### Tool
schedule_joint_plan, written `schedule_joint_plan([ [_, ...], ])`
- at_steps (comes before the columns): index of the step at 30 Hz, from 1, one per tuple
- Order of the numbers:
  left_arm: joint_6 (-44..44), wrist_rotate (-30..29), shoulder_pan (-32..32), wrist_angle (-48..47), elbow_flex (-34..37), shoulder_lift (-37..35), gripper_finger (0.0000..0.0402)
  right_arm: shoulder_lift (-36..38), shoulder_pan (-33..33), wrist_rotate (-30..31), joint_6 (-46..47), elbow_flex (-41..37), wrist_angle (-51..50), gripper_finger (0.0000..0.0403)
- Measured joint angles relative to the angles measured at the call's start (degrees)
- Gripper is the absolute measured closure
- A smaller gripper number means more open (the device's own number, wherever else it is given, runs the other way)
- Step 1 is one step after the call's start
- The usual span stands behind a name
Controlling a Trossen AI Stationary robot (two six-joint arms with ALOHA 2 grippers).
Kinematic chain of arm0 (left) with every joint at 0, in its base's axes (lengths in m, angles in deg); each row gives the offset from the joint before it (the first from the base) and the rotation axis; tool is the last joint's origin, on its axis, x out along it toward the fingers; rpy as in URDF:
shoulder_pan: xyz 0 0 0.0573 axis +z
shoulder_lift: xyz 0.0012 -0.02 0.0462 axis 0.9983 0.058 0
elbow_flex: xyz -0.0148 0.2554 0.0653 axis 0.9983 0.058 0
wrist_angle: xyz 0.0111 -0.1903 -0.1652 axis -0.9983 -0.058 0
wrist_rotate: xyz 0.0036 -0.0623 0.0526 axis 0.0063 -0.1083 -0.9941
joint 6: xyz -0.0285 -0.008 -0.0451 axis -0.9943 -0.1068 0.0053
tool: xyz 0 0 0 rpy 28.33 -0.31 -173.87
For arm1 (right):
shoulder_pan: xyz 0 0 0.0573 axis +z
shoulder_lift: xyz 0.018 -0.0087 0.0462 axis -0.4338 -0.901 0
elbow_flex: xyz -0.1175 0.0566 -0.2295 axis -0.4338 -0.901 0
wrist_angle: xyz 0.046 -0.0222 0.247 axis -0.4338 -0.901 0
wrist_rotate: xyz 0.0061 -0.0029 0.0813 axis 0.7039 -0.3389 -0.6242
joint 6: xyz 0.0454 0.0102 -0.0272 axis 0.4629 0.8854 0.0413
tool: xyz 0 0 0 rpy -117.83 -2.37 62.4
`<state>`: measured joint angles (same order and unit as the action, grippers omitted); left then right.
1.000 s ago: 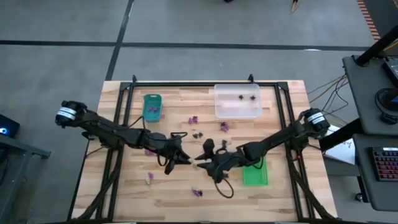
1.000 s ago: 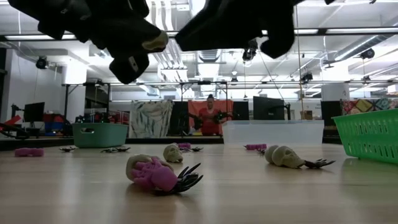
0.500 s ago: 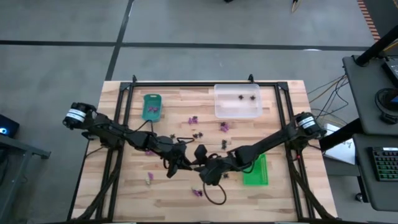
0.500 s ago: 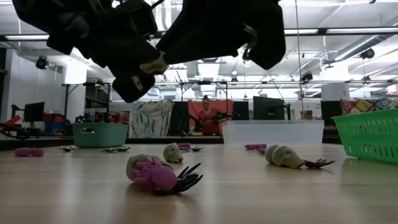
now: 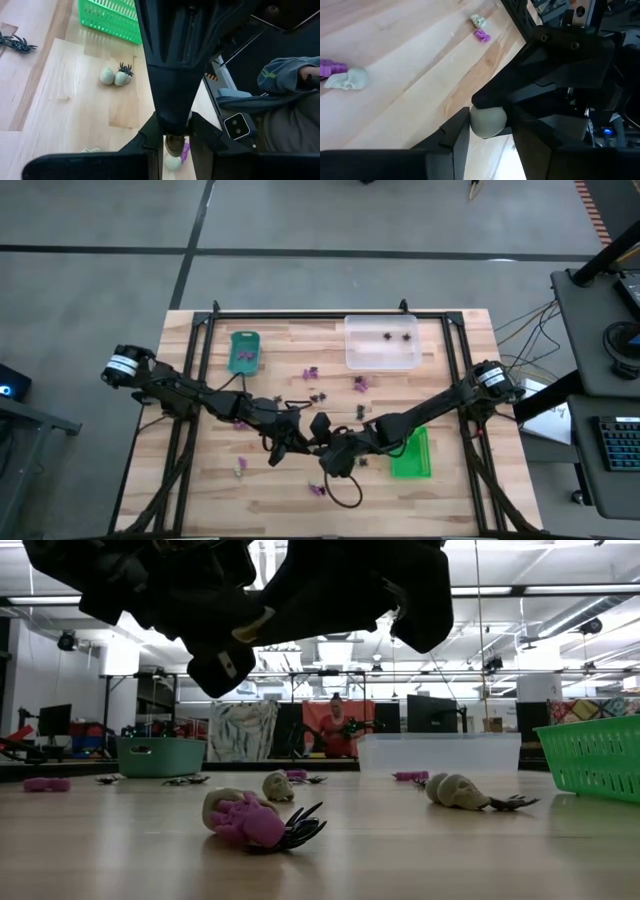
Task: Sort Halloween decoration
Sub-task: Put the white skull toy into the green bin
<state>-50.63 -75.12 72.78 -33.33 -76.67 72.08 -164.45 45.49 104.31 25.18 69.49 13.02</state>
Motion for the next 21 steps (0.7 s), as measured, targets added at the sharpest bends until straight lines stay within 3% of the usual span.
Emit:
schedule_joint_plan([
  [6,0.1,0.09,-0.04,-0.13,0.02,0.0,0.0346,0.0,-0.05,-0.17,-0.28,-0.03,-0.14,0.0339],
  [16,0.39,-1.03,0.13,0.03,-0.01,0.0,0.0266,0.11,-0.31,0.73,0.36,-0.1,0.08,0.0375],
  [21,1.27,-1.11,0.12,-0.66,-0.18,0.0,0.0257,0.22,-0.46,0.67,1.35,-0.1,-0.35,0.0394],
])
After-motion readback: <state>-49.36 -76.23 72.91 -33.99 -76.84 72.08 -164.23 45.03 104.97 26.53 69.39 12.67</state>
